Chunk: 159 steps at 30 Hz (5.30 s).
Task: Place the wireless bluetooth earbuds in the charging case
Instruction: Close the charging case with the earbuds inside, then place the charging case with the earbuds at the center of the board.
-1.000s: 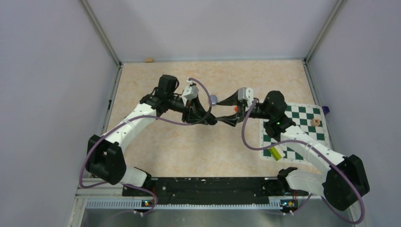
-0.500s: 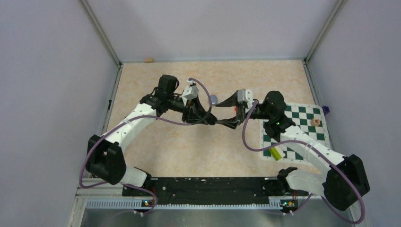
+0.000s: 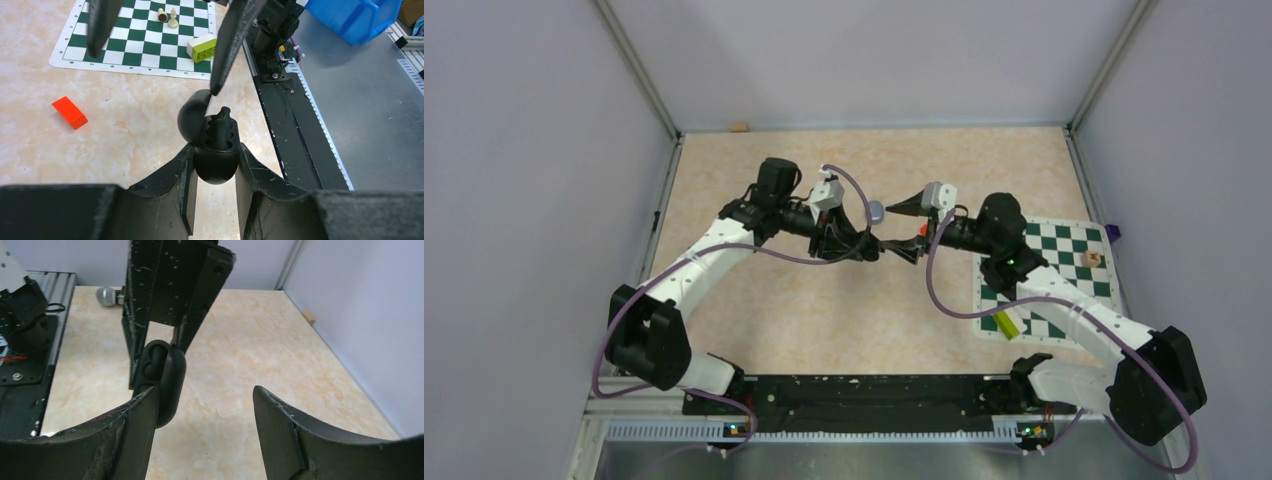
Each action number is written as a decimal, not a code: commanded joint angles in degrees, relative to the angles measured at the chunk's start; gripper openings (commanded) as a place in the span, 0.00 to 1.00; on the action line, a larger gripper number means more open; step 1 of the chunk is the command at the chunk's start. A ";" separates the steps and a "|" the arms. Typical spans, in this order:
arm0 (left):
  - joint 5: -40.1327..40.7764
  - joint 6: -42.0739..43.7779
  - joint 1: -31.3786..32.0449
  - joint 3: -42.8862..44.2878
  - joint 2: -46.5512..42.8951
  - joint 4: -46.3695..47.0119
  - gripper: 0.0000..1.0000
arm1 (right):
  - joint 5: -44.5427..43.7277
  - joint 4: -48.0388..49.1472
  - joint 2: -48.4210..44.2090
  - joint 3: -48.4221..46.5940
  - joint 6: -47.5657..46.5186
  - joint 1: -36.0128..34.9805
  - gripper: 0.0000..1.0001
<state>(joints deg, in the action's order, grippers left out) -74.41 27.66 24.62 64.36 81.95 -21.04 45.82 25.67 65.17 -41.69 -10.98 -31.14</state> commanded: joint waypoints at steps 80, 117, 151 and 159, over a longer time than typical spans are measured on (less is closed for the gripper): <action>-3.72 1.77 1.03 1.52 0.00 0.21 0.00 | -10.70 5.66 -1.46 0.01 3.61 4.07 0.99; -3.47 2.42 1.03 1.48 0.21 -0.27 0.00 | 6.67 5.67 -0.17 0.56 3.45 1.67 0.99; 23.00 -19.90 -12.13 12.45 19.00 2.42 0.00 | -36.52 7.91 -4.12 2.38 4.92 7.26 0.99; 20.19 -26.53 -15.17 15.63 24.46 3.14 0.00 | -35.98 8.13 -3.22 2.57 4.76 7.32 0.99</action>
<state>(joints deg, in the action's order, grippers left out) -51.51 6.90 11.18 75.94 103.98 -20.58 9.96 32.10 62.48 -39.05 -6.83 -24.45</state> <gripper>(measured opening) 0.350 0.988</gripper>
